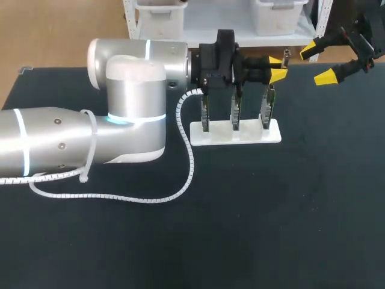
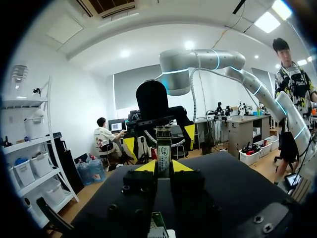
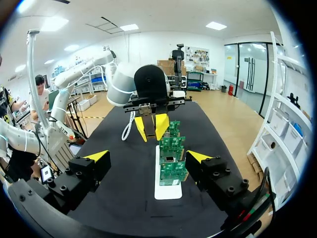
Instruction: Pick up the optical module with the left hand, and insert it into the network port with the right hand.
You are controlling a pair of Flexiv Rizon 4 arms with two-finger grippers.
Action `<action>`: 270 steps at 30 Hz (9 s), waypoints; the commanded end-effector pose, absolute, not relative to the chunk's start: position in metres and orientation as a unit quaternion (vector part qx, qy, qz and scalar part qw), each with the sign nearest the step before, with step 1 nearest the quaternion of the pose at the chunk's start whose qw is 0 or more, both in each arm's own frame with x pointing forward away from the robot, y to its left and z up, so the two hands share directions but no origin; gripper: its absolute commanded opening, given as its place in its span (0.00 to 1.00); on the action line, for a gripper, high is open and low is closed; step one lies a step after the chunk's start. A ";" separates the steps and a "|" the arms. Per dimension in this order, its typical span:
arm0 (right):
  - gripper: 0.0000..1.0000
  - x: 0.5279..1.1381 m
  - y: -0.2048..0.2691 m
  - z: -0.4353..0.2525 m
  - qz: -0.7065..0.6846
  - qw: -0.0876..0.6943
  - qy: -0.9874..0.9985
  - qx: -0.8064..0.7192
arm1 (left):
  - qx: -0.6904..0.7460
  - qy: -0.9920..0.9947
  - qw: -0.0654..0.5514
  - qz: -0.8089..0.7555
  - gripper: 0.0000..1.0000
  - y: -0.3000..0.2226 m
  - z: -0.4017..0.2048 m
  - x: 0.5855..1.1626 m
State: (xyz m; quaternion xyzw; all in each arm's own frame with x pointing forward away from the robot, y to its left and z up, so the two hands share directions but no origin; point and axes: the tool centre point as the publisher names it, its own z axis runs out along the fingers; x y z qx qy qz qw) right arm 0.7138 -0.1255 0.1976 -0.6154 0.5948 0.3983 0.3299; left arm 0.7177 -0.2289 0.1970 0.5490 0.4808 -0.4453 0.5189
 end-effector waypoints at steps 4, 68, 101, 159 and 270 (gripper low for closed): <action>1.00 0.714 -0.125 0.198 0.398 0.330 0.595 -0.616 | 0.547 0.481 0.522 -0.444 0.00 -0.229 0.196 0.716; 1.00 0.707 -0.077 0.241 0.386 0.359 0.559 -0.640 | 0.534 0.513 0.498 -0.451 0.00 -0.227 0.190 0.709; 1.00 0.726 -0.064 0.219 0.390 0.339 0.599 -0.611 | 0.534 0.513 0.498 -0.451 0.00 -0.227 0.190 0.709; 0.00 0.725 -0.068 0.218 0.404 0.329 0.597 -0.610 | 0.534 0.513 0.498 -0.451 1.00 -0.227 0.190 0.709; 0.00 0.743 -0.065 0.167 0.403 0.289 0.625 -0.603 | 0.567 0.624 0.401 -0.357 1.00 -0.171 0.204 0.695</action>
